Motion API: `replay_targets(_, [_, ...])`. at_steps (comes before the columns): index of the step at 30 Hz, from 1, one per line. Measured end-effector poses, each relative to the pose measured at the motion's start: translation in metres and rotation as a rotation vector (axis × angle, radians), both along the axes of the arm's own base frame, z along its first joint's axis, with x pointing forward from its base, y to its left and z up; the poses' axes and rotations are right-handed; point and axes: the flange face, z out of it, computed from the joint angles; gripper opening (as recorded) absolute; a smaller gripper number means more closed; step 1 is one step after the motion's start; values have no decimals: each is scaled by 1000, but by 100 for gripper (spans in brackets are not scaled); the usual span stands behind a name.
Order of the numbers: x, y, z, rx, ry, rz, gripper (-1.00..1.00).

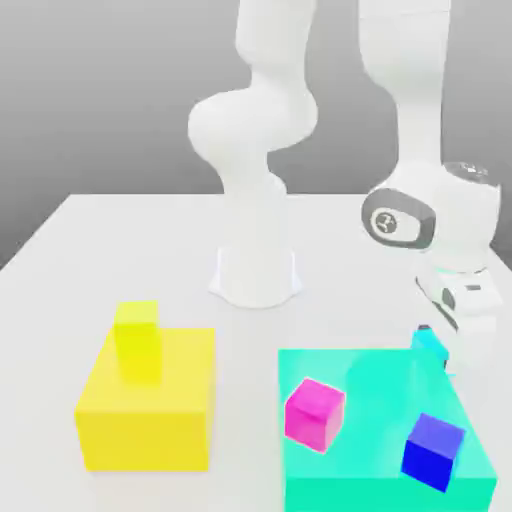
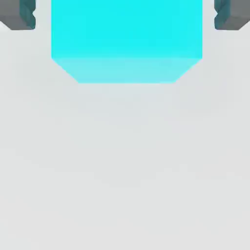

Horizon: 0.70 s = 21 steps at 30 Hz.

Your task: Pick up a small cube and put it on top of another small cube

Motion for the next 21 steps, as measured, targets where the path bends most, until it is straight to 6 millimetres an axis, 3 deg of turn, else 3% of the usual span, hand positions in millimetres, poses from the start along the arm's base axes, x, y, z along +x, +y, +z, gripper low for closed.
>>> replay_targets(5, [0,0,1,-1,0,0,-100])
replay_targets(12, [3,0,59,-2,-1,-8,-100])
replay_targets(17, [80,-7,94,-1,1,-226,-100])
replay_targets(21, [148,-24,125,0,1,-413,-100])
